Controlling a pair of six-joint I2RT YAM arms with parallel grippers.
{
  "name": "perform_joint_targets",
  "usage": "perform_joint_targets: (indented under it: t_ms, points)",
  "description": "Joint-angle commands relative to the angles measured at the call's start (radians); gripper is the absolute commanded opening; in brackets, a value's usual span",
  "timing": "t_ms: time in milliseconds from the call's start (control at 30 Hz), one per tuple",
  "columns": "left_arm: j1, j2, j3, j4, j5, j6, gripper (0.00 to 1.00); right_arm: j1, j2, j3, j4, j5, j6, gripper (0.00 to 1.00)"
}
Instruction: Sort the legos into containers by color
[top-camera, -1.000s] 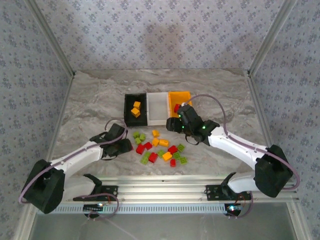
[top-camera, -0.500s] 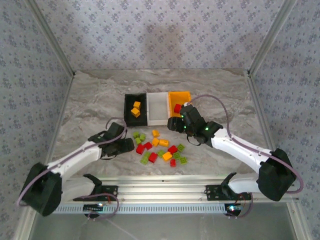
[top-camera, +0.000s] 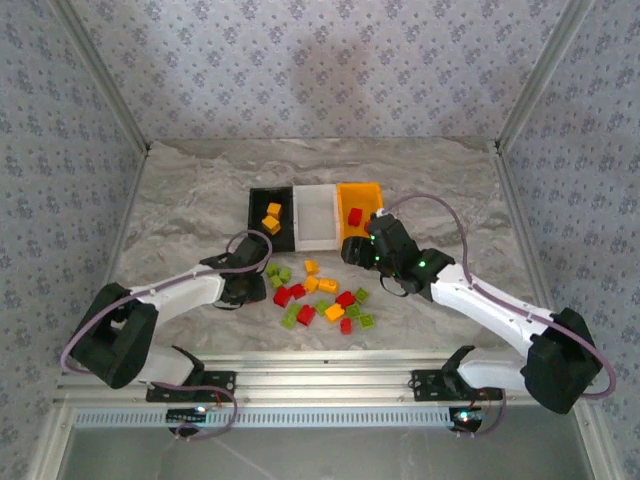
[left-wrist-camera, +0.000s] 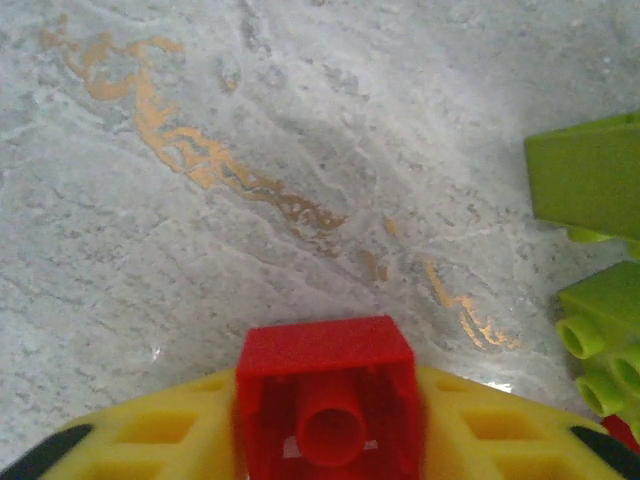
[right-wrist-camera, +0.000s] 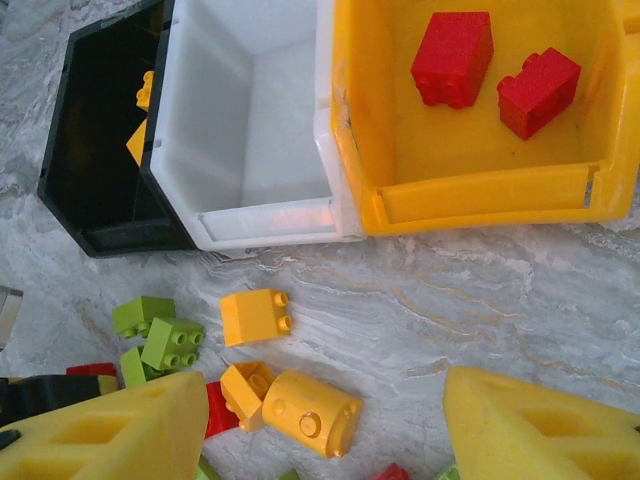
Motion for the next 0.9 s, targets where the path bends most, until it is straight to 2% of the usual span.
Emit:
perform_joint_targets:
  t_ms: [0, 167, 300, 533, 667, 867]
  points:
    - [-0.012, -0.036, -0.008, -0.003, 0.040, 0.009, 0.33, -0.007, -0.025, -0.011, -0.015, 0.036, 0.025, 0.65]
    - [-0.048, -0.108, 0.096, -0.074, 0.047, 0.015, 0.28, -0.017, -0.064, -0.046, -0.040, 0.088, 0.060, 0.65]
    - [-0.108, -0.022, 0.292, -0.073, 0.050, 0.029, 0.27, -0.033, -0.110, -0.101, -0.084, 0.135, 0.115, 0.65]
    - [-0.207, 0.388, 0.816, -0.065, 0.075, 0.106, 0.24, -0.065, -0.205, -0.177, -0.175, 0.171, 0.166, 0.65]
    - [-0.214, 0.630, 1.129, -0.135, 0.073, 0.154, 0.25, -0.072, -0.249, -0.194, -0.216, 0.172, 0.176, 0.65]
    - [-0.214, 0.872, 1.470, -0.229, 0.096, 0.163, 0.25, -0.077, -0.293, -0.207, -0.247, 0.166, 0.180, 0.65]
